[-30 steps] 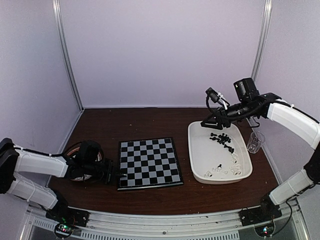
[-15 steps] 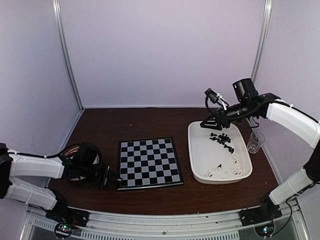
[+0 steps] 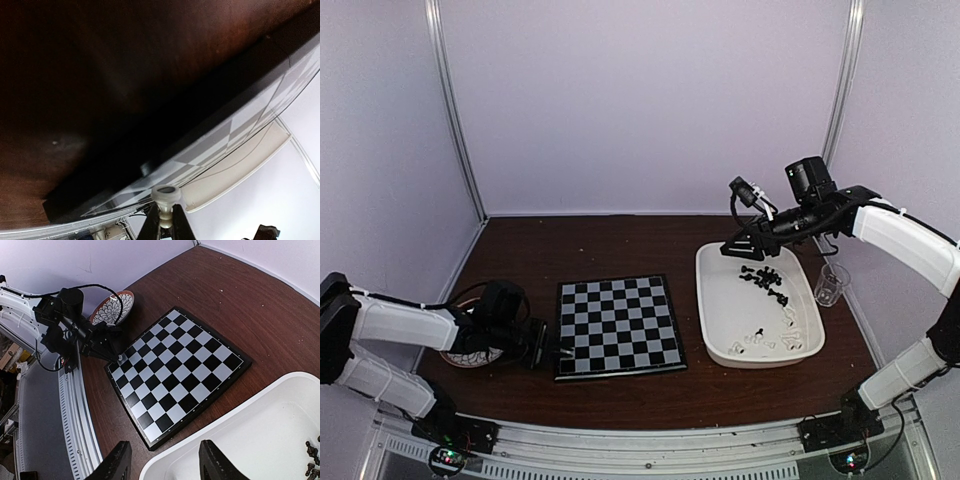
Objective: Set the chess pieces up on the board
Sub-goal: Place the pawn on the chessboard.
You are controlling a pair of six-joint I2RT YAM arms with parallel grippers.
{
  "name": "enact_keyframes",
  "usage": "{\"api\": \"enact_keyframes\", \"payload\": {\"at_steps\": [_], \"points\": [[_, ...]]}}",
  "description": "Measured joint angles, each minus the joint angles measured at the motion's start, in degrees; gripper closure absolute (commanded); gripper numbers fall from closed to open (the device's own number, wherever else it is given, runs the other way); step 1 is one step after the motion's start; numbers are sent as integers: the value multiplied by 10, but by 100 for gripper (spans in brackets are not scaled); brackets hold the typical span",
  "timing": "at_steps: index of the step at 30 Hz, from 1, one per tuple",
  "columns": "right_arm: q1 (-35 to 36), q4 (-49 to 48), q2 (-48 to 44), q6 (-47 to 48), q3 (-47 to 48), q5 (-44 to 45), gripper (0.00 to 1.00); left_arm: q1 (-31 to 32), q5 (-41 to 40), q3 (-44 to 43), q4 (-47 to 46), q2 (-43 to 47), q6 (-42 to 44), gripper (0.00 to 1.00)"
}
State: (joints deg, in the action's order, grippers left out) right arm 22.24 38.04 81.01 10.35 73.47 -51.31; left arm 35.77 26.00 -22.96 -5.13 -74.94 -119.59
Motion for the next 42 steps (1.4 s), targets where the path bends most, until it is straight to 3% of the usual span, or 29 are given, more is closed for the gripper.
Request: {"api": "enact_keyframes", "payload": {"at_steps": [6, 22, 31, 37, 42], "points": [[0, 0, 0, 0, 0, 0, 50, -1, -5, 3, 19, 19, 0, 92], [0, 0, 0, 0, 0, 1, 50, 0, 9, 13, -48, -19, -1, 88], [0, 0, 0, 0, 0, 1, 50, 0, -1, 26, -21, 5, -1, 85], [0, 0, 0, 0, 0, 1, 50, 0, -3, 29, -24, 6, -1, 86], [0, 0, 0, 0, 0, 1, 50, -1, -6, 29, -30, 3, -1, 93]]}}
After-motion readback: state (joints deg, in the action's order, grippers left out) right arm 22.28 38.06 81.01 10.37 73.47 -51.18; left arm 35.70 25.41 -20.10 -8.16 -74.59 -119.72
